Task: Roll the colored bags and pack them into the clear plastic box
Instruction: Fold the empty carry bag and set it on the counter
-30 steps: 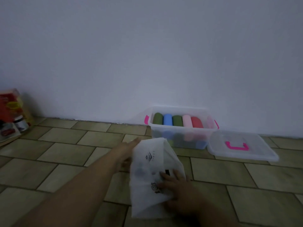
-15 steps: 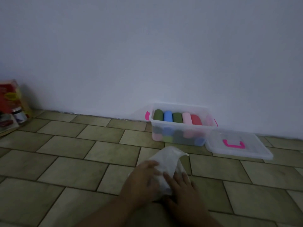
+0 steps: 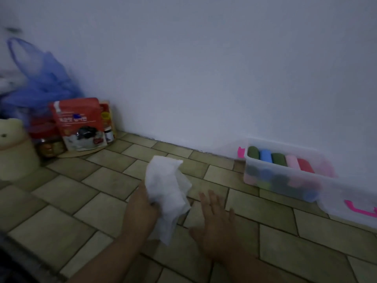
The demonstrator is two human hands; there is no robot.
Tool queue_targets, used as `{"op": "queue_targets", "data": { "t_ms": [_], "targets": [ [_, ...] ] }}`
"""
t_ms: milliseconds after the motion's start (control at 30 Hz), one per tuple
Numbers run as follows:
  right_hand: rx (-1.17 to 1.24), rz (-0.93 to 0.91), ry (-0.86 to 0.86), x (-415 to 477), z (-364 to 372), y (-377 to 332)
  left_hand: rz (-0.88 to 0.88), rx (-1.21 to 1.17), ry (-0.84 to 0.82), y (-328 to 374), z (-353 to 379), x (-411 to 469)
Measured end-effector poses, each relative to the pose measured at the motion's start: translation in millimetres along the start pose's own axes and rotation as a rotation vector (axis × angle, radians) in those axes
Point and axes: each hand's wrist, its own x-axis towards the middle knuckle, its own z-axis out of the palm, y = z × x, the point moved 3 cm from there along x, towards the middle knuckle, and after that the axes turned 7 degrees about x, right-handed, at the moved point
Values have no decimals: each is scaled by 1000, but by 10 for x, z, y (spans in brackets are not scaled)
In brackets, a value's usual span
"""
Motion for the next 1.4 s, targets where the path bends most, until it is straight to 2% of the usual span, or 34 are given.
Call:
{"op": "queue_targets", "data": {
  "t_ms": [67, 167, 233, 400, 533, 833, 1200, 1300, 1400],
  "targets": [
    [-40, 25, -96, 67, 239, -282, 4, 119, 94, -364, -219, -50],
    [-116, 100, -168, 131, 488, -277, -160, 225, 125, -683, -272, -253],
    [-148, 99, -154, 125, 547, -261, -210, 177, 138, -798, -245, -327],
    [-193, 116, -137, 159, 546, -300, -151, 132, 202, -869, -201, -275],
    [-204, 99, -136, 137, 520, -302, -156, 194, 220, -878, -190, -261],
    [-162, 33, -103, 95, 512, -295, -256, 133, 175, -798, -292, -509],
    [-133, 71, -182, 10, 488, -465, -441, -4, 283, -885, -783, -1312],
    [-177, -69, -282, -139, 620, -874, -531, -60, 375, -1033, -1071, -1544],
    [-241, -470, -346, -462, 857, -1478, -647, -140, 531, -1313, -1381, -1866]
  ]
}}
